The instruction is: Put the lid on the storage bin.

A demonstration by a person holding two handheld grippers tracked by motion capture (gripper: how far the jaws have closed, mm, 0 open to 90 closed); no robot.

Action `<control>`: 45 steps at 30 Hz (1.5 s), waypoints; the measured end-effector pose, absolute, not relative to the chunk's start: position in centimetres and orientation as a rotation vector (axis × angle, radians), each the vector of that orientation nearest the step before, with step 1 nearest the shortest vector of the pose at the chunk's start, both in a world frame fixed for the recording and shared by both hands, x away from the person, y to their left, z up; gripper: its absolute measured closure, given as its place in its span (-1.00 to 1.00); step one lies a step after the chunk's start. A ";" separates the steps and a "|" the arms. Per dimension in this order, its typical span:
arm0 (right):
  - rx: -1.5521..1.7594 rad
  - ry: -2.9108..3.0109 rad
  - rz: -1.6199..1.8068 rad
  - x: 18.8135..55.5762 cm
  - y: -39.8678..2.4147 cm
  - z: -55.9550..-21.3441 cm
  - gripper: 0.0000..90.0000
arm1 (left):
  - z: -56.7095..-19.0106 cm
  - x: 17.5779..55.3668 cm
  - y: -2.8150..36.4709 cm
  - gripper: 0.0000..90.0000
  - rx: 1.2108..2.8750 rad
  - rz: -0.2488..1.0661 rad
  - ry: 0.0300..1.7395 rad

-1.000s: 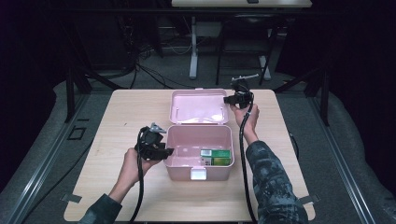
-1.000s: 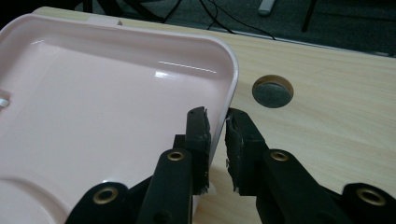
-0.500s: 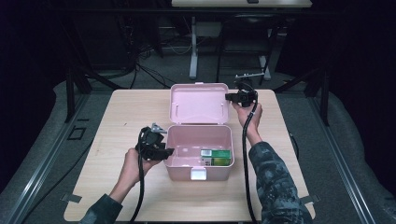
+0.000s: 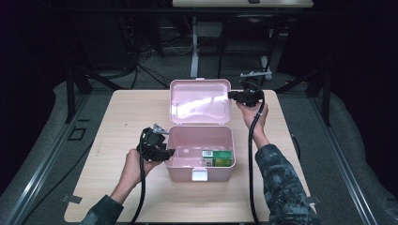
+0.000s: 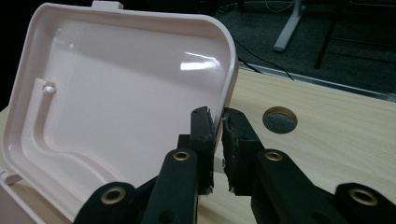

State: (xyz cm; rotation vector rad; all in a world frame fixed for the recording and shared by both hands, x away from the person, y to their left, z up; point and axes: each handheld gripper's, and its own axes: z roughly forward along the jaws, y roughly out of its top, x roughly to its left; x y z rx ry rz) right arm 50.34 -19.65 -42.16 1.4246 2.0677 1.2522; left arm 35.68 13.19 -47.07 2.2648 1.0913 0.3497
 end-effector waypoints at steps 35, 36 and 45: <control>1.212 2.077 1.352 46.8 -20.9 -40.4 0.87 | -47.6 35.5 12.4 0.40 2.281 0.392 1.118; 1.211 2.075 1.355 46.7 -20.9 -40.4 0.87 | -47.6 35.5 12.3 0.39 2.282 0.391 1.117; 1.174 2.078 1.372 45.8 -21.2 -40.1 0.87 | -47.6 35.5 12.2 0.39 2.277 0.388 1.123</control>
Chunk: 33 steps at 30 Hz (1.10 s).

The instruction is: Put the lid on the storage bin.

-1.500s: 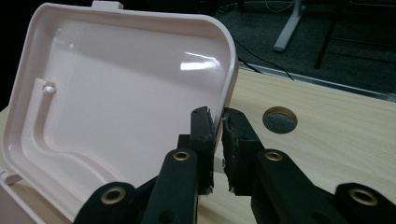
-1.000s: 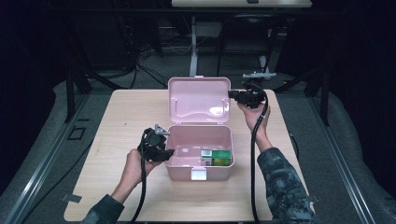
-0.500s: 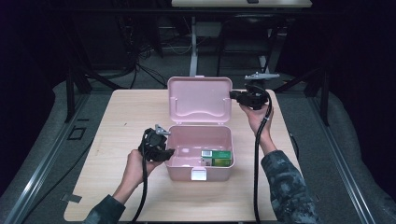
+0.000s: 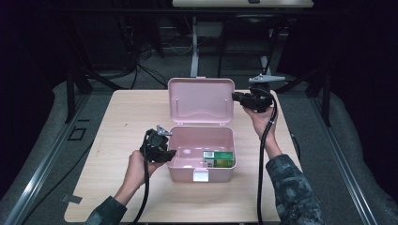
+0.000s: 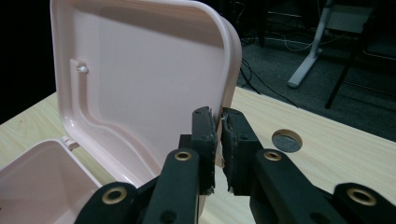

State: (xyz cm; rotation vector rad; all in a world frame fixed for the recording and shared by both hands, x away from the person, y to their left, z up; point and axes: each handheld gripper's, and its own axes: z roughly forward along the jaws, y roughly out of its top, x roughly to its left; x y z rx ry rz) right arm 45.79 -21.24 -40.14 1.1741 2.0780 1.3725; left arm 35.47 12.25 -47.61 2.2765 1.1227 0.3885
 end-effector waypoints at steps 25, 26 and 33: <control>1.069 2.111 1.386 42.2 -21.8 -39.3 0.89 | -47.7 35.3 12.0 0.38 2.276 0.407 1.129; 1.066 2.112 1.390 42.1 -21.8 -39.4 0.89 | -47.7 35.3 12.0 0.38 2.276 0.408 1.128; 1.045 2.124 1.374 41.2 -21.8 -39.4 0.89 | -47.7 35.4 12.0 0.38 2.276 0.409 1.126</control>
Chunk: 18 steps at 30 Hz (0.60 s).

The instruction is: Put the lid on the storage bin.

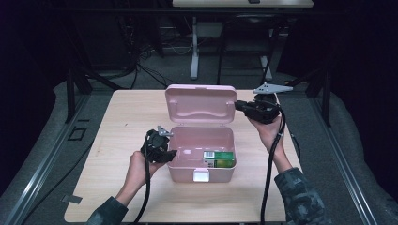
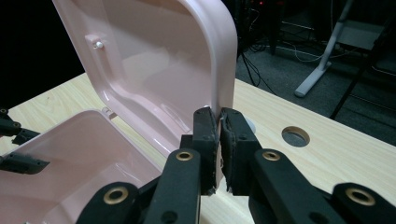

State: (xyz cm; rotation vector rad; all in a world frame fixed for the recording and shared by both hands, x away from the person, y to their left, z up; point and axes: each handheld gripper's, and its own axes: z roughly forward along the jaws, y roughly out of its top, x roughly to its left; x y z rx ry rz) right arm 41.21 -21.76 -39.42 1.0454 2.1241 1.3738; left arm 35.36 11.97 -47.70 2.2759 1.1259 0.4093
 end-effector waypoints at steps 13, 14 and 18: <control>1.028 2.141 1.379 40.1 -21.9 -39.5 0.86 | -47.7 35.3 12.0 0.38 2.273 0.413 1.126; 1.027 2.143 1.382 39.9 -21.9 -39.5 0.85 | -47.7 35.3 12.0 0.38 2.273 0.413 1.125; 1.026 2.147 1.385 39.6 -21.9 -39.6 0.84 | -47.8 35.3 12.1 0.38 2.270 0.411 1.120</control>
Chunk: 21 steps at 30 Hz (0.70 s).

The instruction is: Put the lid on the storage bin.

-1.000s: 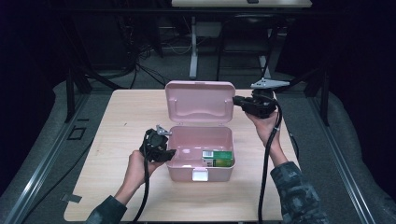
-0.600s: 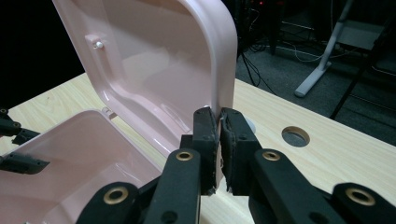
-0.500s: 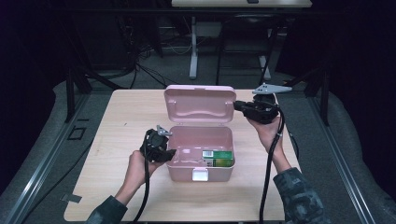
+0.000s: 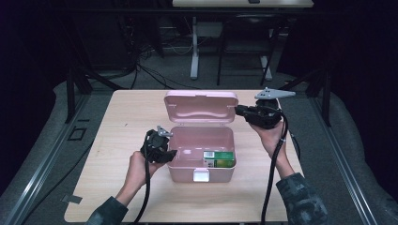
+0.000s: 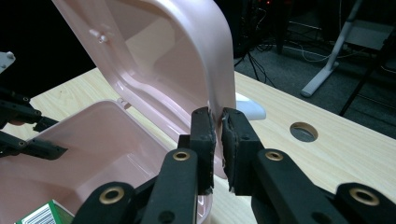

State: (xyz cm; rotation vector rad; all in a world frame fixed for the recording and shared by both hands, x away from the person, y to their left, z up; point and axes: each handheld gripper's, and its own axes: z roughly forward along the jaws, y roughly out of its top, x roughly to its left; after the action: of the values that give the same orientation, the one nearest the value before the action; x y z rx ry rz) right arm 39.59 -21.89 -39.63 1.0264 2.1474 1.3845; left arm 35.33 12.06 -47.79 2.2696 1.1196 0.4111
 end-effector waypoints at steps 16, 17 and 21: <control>1.025 2.151 1.365 38.3 -21.7 -39.9 0.81 | -47.9 35.2 12.3 0.38 2.262 0.406 1.104; 1.025 2.151 1.365 38.3 -21.7 -39.9 0.81 | -47.9 35.2 12.3 0.38 2.262 0.406 1.104; 1.025 2.131 1.348 37.8 -21.4 -39.9 0.81 | -47.9 35.2 12.3 0.37 2.264 0.411 1.098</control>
State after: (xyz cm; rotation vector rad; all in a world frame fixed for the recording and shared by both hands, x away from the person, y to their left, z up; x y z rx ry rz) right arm 37.83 -21.42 -39.91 1.0252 2.1311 1.3484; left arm 35.21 12.26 -47.88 2.2643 1.0978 0.4105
